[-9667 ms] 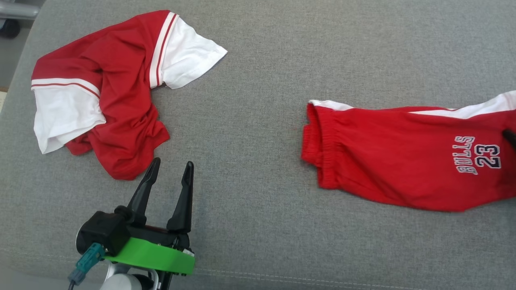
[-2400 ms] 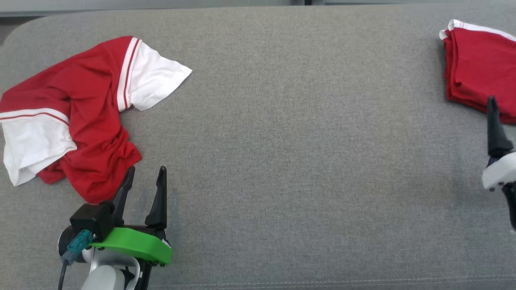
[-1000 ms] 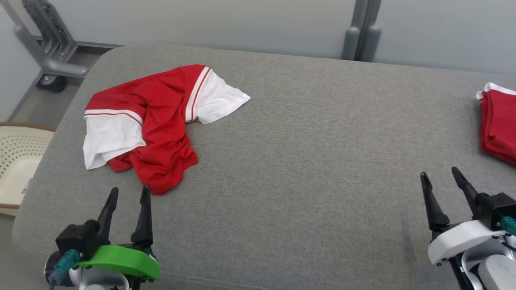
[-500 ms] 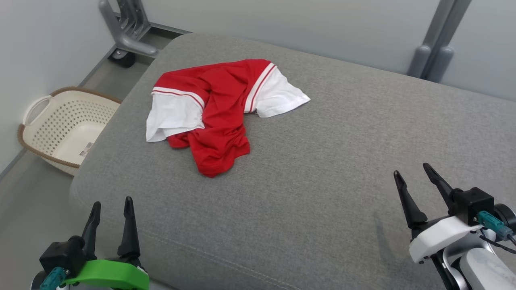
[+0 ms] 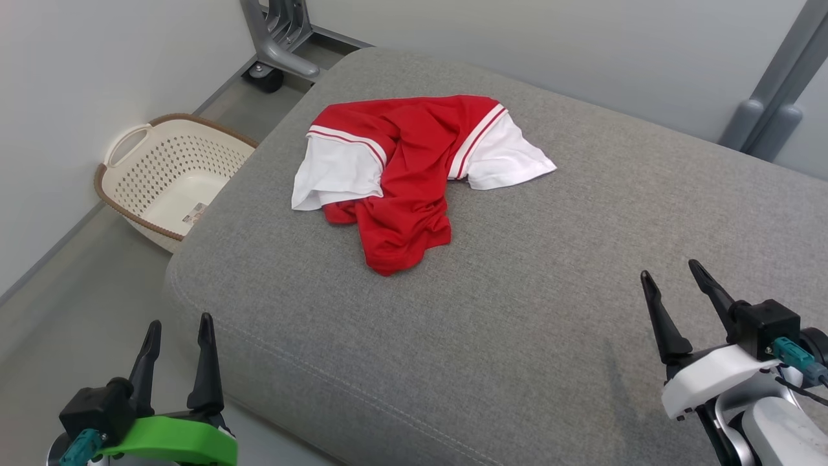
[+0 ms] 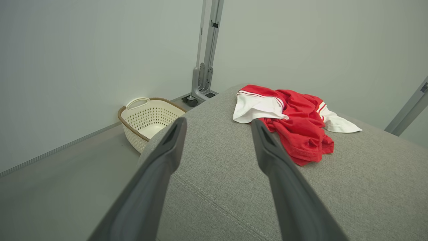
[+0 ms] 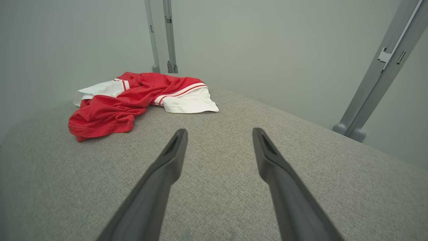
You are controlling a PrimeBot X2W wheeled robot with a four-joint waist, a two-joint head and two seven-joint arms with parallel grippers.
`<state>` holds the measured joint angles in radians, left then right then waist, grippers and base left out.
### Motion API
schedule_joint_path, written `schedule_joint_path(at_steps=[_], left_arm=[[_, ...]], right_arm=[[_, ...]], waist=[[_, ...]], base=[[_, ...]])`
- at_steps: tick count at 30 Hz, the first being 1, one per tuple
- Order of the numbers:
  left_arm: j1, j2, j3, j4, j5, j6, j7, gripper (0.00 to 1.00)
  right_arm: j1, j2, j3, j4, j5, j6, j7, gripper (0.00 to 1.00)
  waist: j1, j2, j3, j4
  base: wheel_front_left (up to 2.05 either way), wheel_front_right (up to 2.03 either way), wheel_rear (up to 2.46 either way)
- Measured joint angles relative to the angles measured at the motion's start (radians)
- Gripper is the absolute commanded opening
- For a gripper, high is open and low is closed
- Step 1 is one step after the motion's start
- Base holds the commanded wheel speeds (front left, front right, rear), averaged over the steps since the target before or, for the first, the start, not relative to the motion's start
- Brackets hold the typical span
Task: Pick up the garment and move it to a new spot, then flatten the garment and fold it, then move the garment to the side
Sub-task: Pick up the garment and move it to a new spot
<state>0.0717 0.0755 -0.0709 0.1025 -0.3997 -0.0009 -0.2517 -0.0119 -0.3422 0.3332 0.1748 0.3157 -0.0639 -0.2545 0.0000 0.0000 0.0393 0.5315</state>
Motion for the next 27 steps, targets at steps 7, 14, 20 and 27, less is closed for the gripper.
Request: schedule_joint_path(at_steps=[7,14,20,27], left_arm=[[0.000,0.000,-0.001,-0.004,0.002,-0.009,0.000,1.00],[-0.002,0.000,-0.002,-0.007,0.002,-0.018,0.000,1.00],[-0.043,0.001,-0.008,-0.016,0.001,-0.028,0.000,1.00],[-0.134,0.000,-0.020,-0.019,-0.025,-0.045,0.052,1.00]], right_arm=[[0.000,0.000,-0.012,-0.004,-0.003,-0.008,0.000,1.00],[0.000,-0.006,-0.032,-0.015,-0.009,-0.009,0.000,1.00],[0.000,-0.022,-0.044,-0.038,-0.015,-0.017,0.000,1.00],[-0.003,-0.056,-0.065,-0.070,-0.021,-0.018,0.000,1.00]], waist=[[0.0000,0.0000,0.014,0.005],[0.0000,0.0000,0.032,0.008],[0.0000,0.0000,0.061,0.011],[0.0000,0.0000,0.115,0.015]], base=[[0.00,0.00,0.00],[0.00,0.00,0.00],[0.00,0.00,0.00],[0.00,0.00,0.00]])
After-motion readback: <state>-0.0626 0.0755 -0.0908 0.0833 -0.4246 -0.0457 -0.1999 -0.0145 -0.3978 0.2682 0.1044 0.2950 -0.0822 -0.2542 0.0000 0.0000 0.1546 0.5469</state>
